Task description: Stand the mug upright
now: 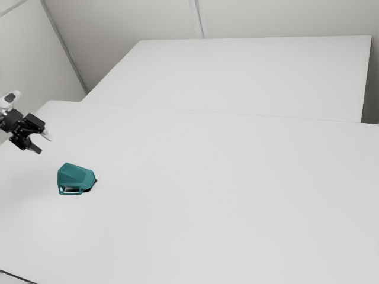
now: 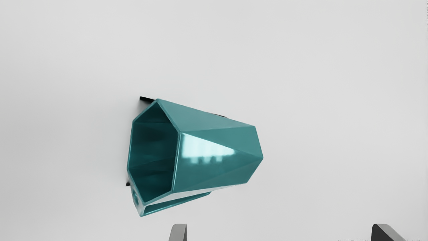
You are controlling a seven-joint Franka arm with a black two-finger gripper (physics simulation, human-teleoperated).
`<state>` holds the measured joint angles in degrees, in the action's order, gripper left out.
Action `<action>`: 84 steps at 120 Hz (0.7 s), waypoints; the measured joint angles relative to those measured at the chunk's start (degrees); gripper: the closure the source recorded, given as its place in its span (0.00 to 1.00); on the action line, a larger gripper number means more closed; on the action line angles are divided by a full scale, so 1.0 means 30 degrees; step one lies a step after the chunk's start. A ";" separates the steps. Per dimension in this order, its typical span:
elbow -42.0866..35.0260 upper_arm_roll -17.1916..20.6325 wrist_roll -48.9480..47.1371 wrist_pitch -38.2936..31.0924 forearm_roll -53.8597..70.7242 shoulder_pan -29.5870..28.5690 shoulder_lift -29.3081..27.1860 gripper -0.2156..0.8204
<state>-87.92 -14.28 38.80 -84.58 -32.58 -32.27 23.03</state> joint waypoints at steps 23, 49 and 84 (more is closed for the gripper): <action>0.0001 0.0042 0.2290 -0.0018 -0.1194 -0.0469 0.1673 0.21; -0.0078 0.0043 0.4200 -0.0151 -0.2509 -0.0770 0.3212 0.21; -0.1244 0.0227 0.5887 -0.0180 -0.3681 -0.0758 0.3310 0.21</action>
<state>-91.65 -13.60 56.46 -85.12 -43.62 -34.55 32.96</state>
